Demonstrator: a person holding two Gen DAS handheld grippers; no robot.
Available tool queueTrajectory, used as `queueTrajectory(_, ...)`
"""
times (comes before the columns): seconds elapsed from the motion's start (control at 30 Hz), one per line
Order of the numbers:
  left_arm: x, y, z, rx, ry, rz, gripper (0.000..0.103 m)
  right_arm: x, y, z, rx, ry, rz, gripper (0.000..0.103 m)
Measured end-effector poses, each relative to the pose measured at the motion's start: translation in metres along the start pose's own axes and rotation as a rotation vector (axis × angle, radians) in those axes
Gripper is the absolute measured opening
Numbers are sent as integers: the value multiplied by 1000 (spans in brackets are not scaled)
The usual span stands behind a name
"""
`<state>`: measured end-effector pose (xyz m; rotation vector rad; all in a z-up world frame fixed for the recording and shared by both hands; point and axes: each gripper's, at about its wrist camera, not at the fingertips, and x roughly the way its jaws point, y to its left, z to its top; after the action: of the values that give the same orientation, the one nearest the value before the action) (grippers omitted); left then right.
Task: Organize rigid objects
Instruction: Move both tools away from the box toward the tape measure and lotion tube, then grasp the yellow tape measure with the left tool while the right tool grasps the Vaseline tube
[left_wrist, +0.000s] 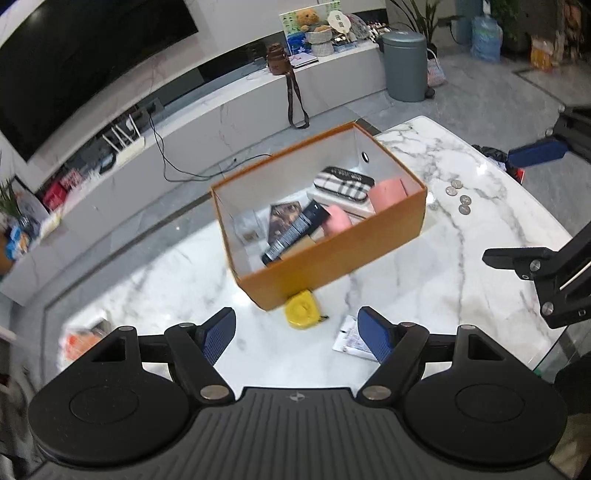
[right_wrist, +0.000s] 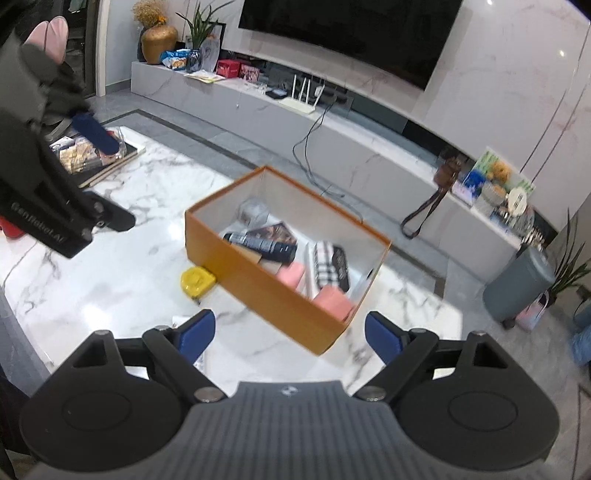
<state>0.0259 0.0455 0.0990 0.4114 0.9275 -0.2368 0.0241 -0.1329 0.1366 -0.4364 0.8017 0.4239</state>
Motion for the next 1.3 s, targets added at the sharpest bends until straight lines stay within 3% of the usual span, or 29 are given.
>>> queueTrajectory(0.27,66,-2,-61,-150,45,-96,88,61,20,-53,50,100,54,87)
queueTrajectory(0.5,109,18,-85,-343,60,-110,88,106,39,-82,74,157,102,87)
queueTrajectory(0.67,137,25,-90,-435,20,-127,88,136,51,-94,105,173,132,87)
queueTrajectory(0.9,173,30,-90,-456,1,-176,88,159,66,-100,99,128,163,87)
queueTrajectory(1.07,185,26,-82,-421,-34,-162,88,170,71,-97,139,110,211,87)
queueTrajectory(1.3,208,23,-75,-407,-45,-159,88,181,90,-93,75,54,241,87)
